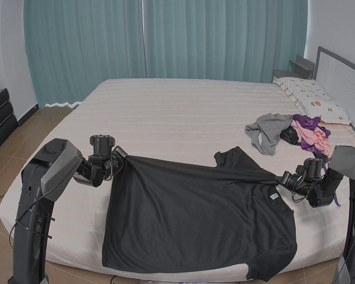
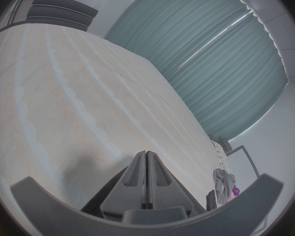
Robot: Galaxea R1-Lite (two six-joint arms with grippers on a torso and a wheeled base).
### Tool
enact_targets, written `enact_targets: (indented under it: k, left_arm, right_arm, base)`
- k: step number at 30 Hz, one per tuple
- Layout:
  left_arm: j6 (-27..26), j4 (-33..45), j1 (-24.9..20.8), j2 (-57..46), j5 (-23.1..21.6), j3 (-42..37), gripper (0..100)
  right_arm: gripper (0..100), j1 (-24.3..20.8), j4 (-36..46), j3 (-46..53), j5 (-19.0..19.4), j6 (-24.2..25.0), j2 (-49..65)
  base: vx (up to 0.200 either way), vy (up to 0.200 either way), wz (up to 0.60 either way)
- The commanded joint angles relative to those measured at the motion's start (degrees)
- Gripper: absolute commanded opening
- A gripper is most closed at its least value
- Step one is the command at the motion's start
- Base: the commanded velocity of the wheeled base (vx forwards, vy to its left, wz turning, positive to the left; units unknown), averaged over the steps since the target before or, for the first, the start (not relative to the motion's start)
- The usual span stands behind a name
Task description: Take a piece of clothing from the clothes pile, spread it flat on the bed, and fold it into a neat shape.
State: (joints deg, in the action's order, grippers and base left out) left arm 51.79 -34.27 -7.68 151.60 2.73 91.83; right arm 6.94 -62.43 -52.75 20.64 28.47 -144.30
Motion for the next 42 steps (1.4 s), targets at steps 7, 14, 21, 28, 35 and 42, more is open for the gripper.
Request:
enact_targets:
  k: [7,14,21,28,35,42]
  left_arm:
    - [-1.3,0.3,-0.1,1.1,0.0,-0.2,0]
    - [-1.3,0.4,-0.1,0.8,-0.1,-1.0,0]
    - [-1.2,0.8,-0.1,0.7,-0.1,-1.7,0]
    - [-1.2,2.1,-0.1,0.6,-0.1,-1.7,0]
    - [-1.2,2.2,-0.1,0.7,-0.1,-1.7,0]
    - [-1.2,2.2,-0.1,0.8,-0.1,-1.7,0]
  right_arm:
    - [100,-1.6,-0.8,0.0,0.2,0.0,-0.5]
    - [100,-2.1,0.2,-4.7,-0.7,0.9,1.2]
    - [100,-3.2,15.4,-16.5,-0.8,1.0,1.1]
    - [100,-5.0,29.6,-30.2,-0.7,3.4,-5.7]
    - [100,-6.2,32.4,-34.7,-0.7,5.4,-9.6]
    - [0,-6.6,31.6,-35.5,-0.7,6.6,-9.9]
  base:
    - [0.000,0.000,0.00]
    - [0.000,0.000,0.00]
    - [0.000,0.000,0.00]
    - [0.000,0.000,0.00]
    - [0.000,0.000,0.00]
    - [0.000,0.000,0.00]
